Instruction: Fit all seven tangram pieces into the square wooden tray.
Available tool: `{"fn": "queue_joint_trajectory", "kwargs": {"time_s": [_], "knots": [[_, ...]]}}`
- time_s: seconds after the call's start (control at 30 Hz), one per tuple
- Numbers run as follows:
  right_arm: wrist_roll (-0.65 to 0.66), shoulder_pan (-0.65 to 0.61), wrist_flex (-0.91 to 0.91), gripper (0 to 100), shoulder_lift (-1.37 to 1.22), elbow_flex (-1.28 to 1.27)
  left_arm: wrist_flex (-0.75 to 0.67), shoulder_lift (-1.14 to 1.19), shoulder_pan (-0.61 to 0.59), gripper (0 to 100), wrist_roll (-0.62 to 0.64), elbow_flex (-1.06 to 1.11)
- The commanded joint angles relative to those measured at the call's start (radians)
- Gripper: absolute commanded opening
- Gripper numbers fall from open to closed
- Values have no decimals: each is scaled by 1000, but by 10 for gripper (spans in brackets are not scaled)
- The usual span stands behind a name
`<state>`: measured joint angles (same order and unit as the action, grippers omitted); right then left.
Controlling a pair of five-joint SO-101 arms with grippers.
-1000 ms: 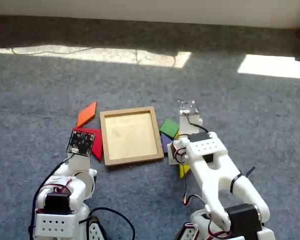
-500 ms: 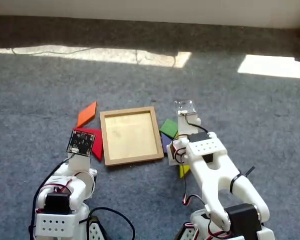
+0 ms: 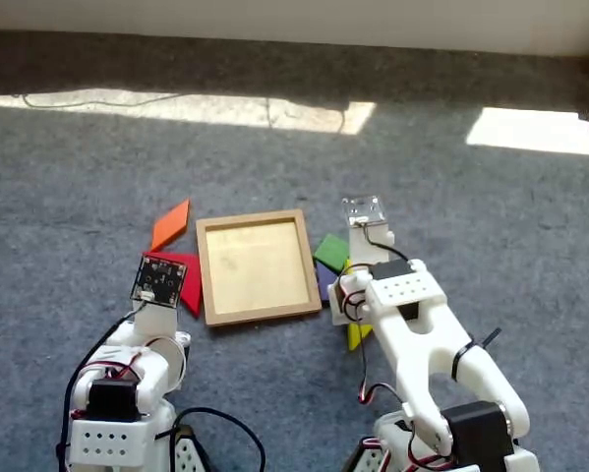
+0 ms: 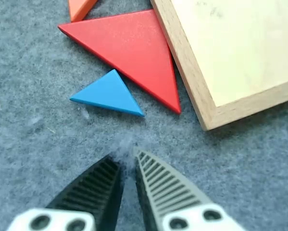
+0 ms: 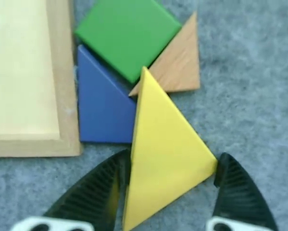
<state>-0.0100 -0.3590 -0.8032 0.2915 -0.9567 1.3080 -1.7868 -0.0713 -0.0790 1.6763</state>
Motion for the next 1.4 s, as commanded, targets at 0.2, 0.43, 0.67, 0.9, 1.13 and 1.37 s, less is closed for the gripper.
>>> {"fn": "queue_joint_trajectory", "kwargs": {"time_s": [0.2, 0.43, 0.67, 0.9, 1.13, 1.37], "knots": [[11, -4, 7, 219, 54, 41, 5, -21, -5, 7, -8, 19], [11, 18, 7, 158, 56, 48, 5, -21, -5, 7, -8, 19], [11, 18, 5, 158, 94, 42, 5, -21, -5, 7, -8, 19], [11, 8, -127, 158, 328, 48, 5, -21, -5, 7, -8, 19], [11, -50, -136, 160, 366, 48, 5, -21, -5, 7, -8, 19], [-68, -15, -137, 342, 211, 48, 5, -21, -5, 7, -8, 19]]}}
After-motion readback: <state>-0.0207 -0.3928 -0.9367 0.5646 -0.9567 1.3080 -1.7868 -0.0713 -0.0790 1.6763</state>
